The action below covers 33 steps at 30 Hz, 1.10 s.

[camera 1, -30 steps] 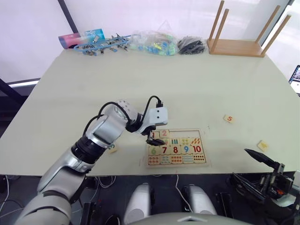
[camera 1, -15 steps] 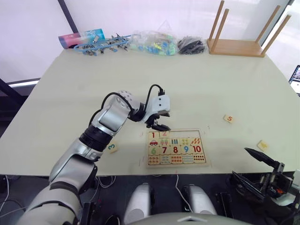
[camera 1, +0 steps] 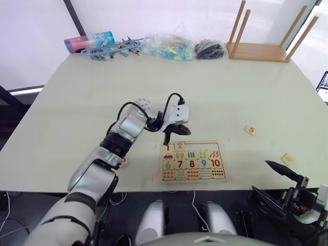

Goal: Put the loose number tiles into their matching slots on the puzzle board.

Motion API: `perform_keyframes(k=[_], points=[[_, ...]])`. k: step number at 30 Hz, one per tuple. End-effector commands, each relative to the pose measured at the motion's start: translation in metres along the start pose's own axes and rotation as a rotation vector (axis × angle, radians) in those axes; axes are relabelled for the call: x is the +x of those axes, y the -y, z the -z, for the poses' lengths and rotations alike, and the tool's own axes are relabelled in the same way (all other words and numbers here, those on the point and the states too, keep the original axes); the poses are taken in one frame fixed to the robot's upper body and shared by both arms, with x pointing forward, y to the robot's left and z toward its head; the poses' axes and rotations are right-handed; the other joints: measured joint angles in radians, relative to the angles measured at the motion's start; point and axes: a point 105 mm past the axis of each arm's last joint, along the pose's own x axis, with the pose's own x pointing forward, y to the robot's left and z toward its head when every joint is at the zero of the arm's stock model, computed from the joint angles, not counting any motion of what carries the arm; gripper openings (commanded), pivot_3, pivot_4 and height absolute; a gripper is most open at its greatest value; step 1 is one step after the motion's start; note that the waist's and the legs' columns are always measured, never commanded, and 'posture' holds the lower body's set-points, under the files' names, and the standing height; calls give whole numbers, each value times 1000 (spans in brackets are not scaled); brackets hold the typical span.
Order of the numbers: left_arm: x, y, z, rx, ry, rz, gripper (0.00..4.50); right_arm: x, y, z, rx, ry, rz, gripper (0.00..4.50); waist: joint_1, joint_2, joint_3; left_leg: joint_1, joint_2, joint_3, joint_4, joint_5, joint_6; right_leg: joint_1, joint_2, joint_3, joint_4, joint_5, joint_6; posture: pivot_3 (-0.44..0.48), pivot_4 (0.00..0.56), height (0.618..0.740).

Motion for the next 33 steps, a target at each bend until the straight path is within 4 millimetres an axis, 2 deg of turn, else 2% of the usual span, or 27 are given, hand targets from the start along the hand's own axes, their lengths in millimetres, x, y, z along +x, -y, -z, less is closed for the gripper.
perform_keyframes(k=[1, 16, 33], points=[[-2, 1, -7, 58, 8, 23, 43, 1, 0, -7, -28, 12, 2, 4500, 0, 0, 0, 0, 0, 0, 0, 0, 0, 0, 0, 0, 0, 0, 0, 0, 150, 740], [-3, 7, -1, 51, 7, 46, 43, 1, -1, -11, -25, 9, 1, 4500, 0, 0, 0, 0, 0, -1, 0, 0, 0, 0, 0, 0, 0, 0, 0, 0, 150, 740], [-4, 11, 3, 58, -1, 61, 43, -2, -2, -5, -19, 8, 0, 4500, 0, 0, 0, 0, 0, 0, 0, 0, 0, 0, 0, 0, 0, 0, 0, 0, 150, 740]])
